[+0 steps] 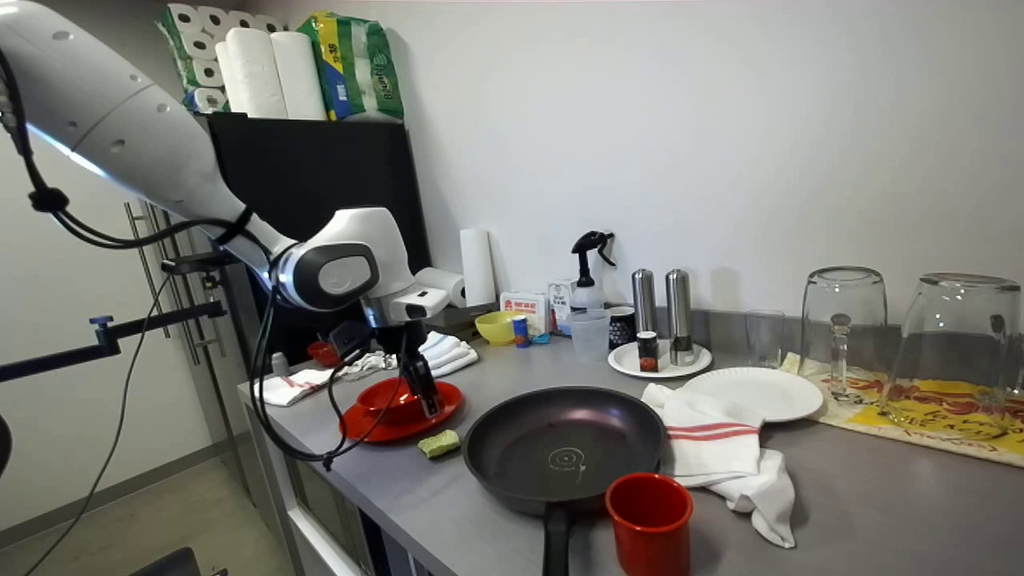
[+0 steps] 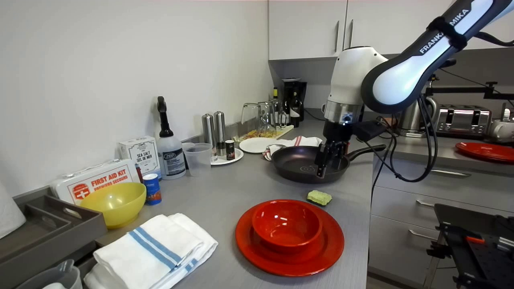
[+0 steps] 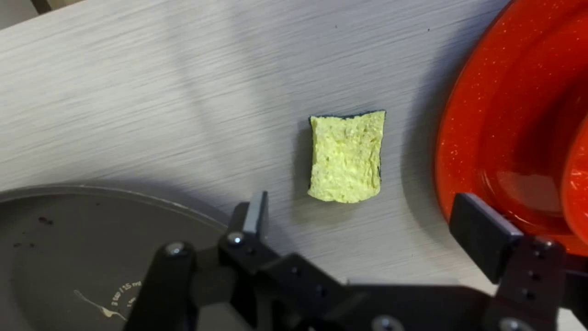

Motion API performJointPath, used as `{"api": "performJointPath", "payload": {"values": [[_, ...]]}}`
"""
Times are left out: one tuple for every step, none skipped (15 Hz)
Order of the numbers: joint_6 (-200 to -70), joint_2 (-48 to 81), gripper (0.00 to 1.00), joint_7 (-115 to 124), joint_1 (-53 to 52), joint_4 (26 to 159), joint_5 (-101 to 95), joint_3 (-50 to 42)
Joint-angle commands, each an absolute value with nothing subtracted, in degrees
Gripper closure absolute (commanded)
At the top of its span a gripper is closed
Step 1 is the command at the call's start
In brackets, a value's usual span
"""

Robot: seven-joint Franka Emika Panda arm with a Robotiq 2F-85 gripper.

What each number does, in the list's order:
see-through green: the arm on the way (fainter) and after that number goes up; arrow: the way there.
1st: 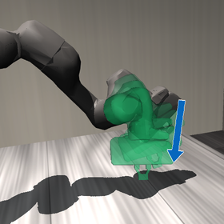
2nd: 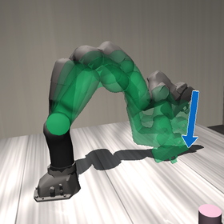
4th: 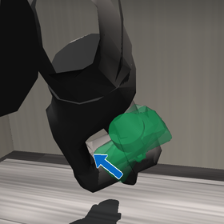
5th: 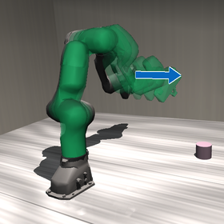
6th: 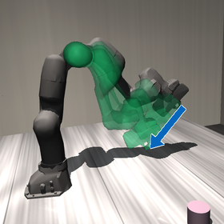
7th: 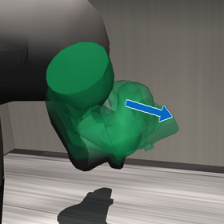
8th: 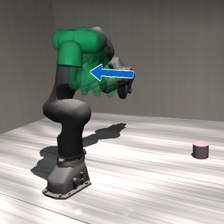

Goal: Wipe inside the red bowl with the sponge

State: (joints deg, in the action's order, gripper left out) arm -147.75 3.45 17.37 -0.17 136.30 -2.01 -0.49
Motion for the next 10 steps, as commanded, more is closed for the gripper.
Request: {"api": "performJointPath", "payload": {"values": [[-146.12, 3.86, 0.0, 21.61, -0.79, 135.83, -1.16, -0.42], [-146.02, 3.9, 0.0, 22.1, -0.86, 135.99, -1.14, -0.38], [-146.05, 3.87, 0.0, 22.08, -0.93, 136.31, -0.92, -0.28], [-145.97, 3.86, 0.0, 21.82, -1.05, 136.64, -0.55, -0.11], [-146.26, 3.96, 0.0, 21.43, -1.22, 137.13, -0.49, 0.08], [-146.54, 4.09, 0.0, 21.55, -1.39, 137.55, -1.06, 0.18], [-147.02, 4.23, 0.0, 21.48, -1.56, 138.11, -1.43, 0.31], [-147.67, 4.5, 0.0, 21.54, -1.74, 138.63, -2.11, 0.36], [-147.81, 4.9, 0.0, 21.07, -1.87, 138.91, -1.83, 0.5], [-148.11, 5.34, 0.0, 20.66, -1.99, 139.09, -1.46, 0.61]]}}
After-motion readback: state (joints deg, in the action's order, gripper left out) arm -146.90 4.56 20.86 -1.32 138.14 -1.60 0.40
